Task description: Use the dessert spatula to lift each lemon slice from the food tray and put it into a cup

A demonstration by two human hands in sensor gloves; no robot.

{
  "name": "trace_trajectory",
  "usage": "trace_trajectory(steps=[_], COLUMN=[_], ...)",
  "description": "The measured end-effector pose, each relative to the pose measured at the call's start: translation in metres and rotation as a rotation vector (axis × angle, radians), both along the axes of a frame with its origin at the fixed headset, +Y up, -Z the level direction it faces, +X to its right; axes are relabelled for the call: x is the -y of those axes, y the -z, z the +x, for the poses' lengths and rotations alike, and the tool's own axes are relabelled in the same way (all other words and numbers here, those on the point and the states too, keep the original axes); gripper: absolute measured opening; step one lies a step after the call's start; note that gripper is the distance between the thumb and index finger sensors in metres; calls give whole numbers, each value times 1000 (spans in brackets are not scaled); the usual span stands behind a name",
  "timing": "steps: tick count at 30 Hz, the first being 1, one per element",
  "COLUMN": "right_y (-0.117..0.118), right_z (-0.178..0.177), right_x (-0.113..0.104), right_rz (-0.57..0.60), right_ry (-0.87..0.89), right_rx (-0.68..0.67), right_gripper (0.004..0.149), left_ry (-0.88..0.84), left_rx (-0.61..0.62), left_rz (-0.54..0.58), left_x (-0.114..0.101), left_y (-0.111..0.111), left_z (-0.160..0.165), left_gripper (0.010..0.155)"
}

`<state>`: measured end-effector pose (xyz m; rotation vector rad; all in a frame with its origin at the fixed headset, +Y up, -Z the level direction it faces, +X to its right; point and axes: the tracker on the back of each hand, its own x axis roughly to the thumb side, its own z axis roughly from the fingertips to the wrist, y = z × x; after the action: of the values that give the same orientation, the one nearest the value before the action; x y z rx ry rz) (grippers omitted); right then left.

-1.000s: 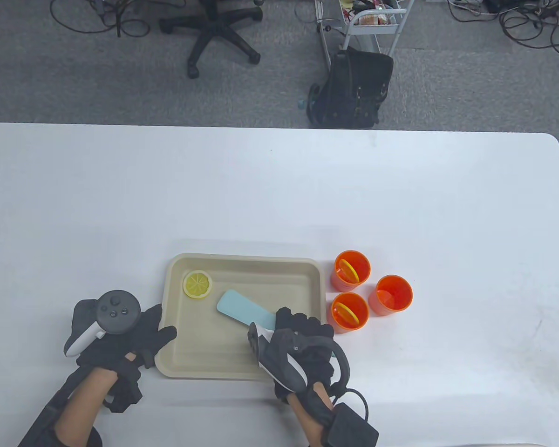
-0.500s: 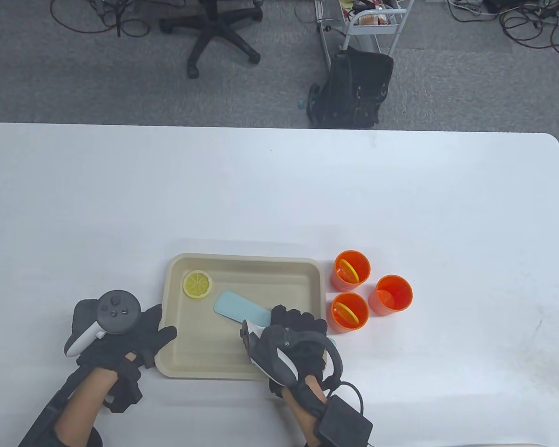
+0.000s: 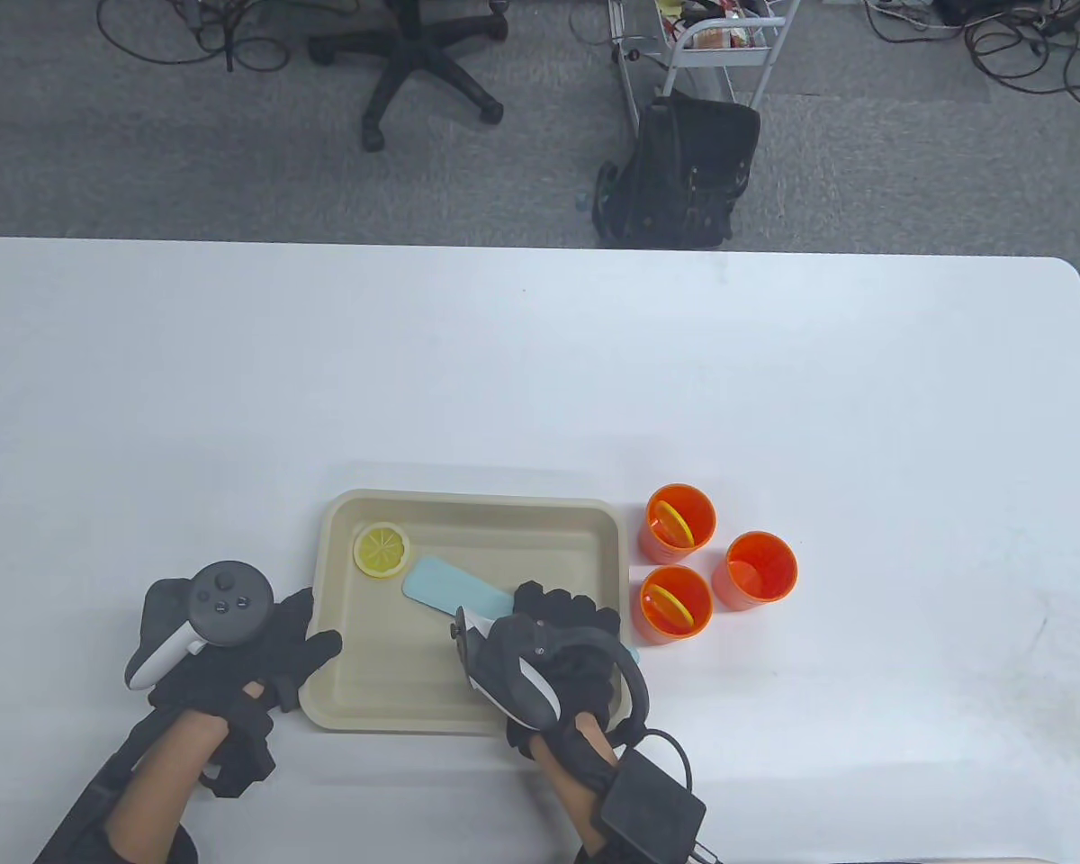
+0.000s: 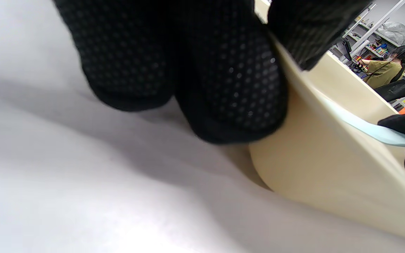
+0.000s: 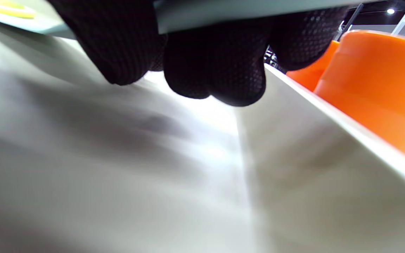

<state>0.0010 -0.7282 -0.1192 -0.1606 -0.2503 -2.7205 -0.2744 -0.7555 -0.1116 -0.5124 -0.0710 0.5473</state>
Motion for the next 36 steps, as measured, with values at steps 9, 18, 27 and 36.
trace_trajectory(steps=[9,18,27,36], right_y=[6,14,13,13], right_z=[-9,-29,-41,-37], right_x=[2,7,0,-12], right_rz=[-112,-212,-217,-159], right_ry=[28,52,78,221], right_rx=[39,77,75,45], right_gripper=[61,66,66,62], left_ry=[4,9,9,8], left_rx=[1,3,3,5], left_rz=[1,4,4,3], left_x=[0,0,0,0], left_y=[0,0,0,0], left_z=[0,1,1,1], left_gripper=[76,76,76,76])
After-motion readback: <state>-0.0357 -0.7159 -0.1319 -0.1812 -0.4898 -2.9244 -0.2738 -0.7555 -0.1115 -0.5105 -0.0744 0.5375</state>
